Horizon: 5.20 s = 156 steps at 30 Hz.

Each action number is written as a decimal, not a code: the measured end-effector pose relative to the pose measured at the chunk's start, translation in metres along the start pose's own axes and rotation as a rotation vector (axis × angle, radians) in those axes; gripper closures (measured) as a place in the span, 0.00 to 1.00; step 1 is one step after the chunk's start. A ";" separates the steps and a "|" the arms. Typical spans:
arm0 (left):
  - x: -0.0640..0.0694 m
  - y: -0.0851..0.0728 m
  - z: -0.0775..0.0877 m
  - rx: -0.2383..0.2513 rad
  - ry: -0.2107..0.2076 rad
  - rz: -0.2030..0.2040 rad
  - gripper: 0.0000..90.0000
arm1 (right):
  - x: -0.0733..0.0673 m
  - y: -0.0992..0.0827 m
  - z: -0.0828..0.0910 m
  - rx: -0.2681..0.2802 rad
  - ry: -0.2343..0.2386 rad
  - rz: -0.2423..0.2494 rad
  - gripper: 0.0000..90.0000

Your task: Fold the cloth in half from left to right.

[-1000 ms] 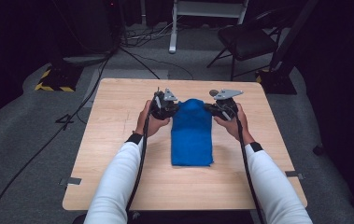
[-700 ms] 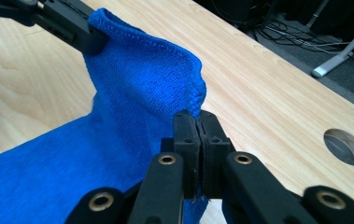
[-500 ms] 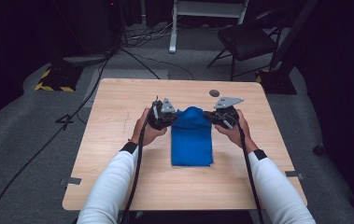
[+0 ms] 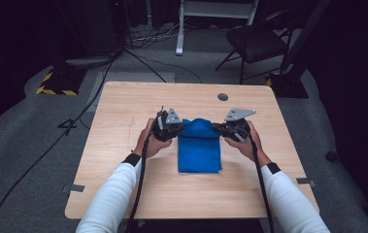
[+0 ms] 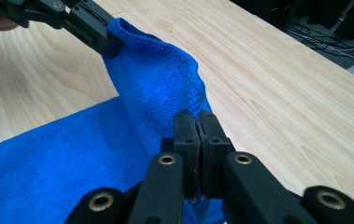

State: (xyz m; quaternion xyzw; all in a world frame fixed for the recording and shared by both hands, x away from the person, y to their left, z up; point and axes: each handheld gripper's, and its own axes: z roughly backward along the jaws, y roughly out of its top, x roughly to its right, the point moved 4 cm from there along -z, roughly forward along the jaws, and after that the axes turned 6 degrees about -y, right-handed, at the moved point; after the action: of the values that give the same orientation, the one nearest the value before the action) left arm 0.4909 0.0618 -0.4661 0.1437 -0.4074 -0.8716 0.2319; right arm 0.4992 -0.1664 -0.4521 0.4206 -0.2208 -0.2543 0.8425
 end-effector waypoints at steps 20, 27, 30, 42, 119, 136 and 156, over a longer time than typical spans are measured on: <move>0.038 -0.026 0.008 -0.022 -0.060 -0.079 0.93 | -0.024 -0.029 0.022 -0.012 0.093 0.041 0.98; 0.045 -0.034 0.013 -0.046 -0.062 -0.112 0.91 | -0.033 -0.037 0.026 -0.023 0.108 0.060 0.98; 0.049 -0.037 0.015 -0.052 -0.067 -0.121 0.91 | -0.038 -0.040 0.026 -0.031 0.116 0.072 0.97; 0.064 -0.045 0.019 -0.085 -0.079 -0.188 0.88 | -0.050 -0.057 0.033 -0.066 0.146 0.093 0.94; 0.063 -0.115 0.054 -0.188 -0.086 0.026 0.19 | -0.003 -0.004 0.007 -0.035 0.014 -0.012 0.56; 0.063 -0.131 0.063 -0.125 -0.111 0.095 0.19 | -0.046 0.046 -0.041 -0.029 0.122 0.013 0.35; 0.062 -0.130 0.063 -0.126 -0.121 0.086 0.19 | -0.055 0.031 -0.063 -0.156 0.133 0.056 0.98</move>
State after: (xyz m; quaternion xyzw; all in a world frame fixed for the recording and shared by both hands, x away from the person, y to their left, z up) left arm 0.3729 0.1425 -0.5321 0.0583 -0.3709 -0.8918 0.2524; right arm 0.5014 -0.0794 -0.4700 0.3635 -0.1557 -0.2188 0.8920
